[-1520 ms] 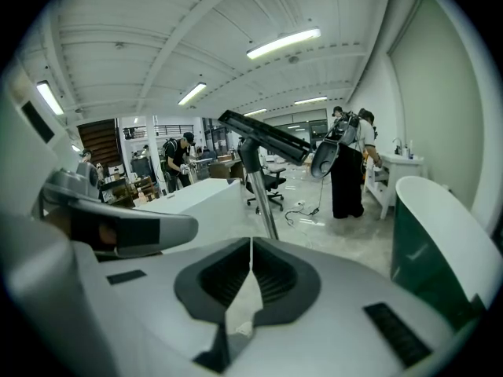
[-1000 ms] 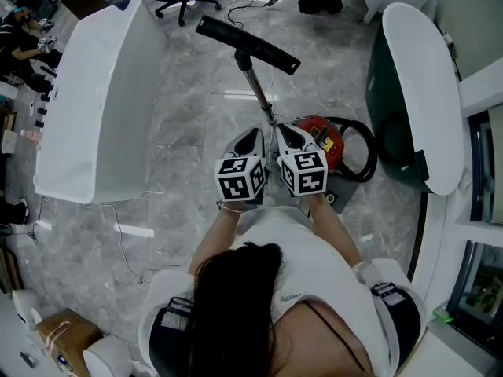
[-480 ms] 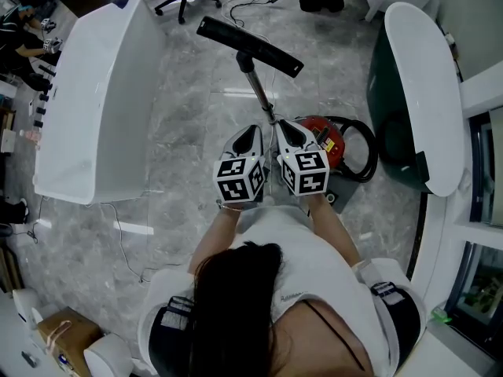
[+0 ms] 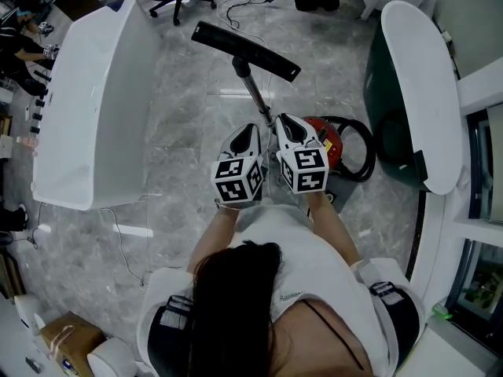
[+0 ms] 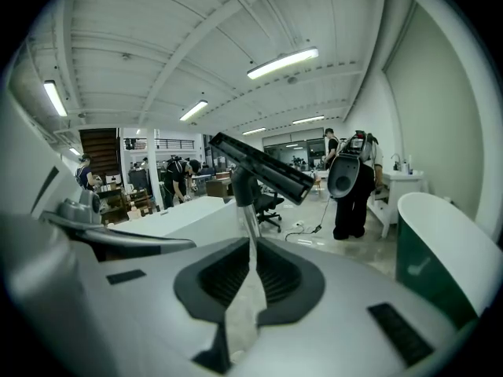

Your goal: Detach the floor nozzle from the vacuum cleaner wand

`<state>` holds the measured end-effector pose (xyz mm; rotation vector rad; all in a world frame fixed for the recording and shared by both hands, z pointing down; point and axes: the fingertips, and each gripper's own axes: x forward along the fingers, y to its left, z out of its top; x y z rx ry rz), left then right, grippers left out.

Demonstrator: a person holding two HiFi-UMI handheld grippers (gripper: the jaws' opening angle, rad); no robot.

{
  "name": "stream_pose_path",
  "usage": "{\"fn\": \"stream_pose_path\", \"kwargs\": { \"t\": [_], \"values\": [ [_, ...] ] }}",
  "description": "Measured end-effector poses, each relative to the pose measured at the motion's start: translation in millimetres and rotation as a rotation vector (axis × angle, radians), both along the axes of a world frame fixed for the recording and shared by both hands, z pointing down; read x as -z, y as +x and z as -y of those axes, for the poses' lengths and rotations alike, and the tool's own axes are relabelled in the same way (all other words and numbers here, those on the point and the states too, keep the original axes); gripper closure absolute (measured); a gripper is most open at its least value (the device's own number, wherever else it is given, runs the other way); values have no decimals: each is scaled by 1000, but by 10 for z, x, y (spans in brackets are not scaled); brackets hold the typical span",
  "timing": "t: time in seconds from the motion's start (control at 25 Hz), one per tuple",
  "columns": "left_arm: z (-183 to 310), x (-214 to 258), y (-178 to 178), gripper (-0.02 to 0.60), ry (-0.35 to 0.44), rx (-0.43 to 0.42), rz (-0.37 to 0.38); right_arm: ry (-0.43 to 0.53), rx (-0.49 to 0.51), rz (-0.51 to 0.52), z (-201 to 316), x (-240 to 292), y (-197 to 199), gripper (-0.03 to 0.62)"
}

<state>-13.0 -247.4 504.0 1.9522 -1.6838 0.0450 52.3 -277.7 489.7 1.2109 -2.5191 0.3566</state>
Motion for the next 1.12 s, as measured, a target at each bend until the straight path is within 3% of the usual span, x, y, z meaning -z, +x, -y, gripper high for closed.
{"fn": "stream_pose_path", "kwargs": {
  "t": [0.64,0.68,0.76,1.12],
  "values": [
    [179,-20,-152,572,-2,30,20,37,-8,-12,260,138,-27,576],
    [186,-26,-160,572,-4,31,19,36,0,-15,267,146,-41,568],
    [209,-29,-173,572,-5,30,18,36,16,-19,285,170,-73,491],
    [279,-39,-214,572,-6,26,6,102,9,-89,414,258,-93,459]
  ]
}}
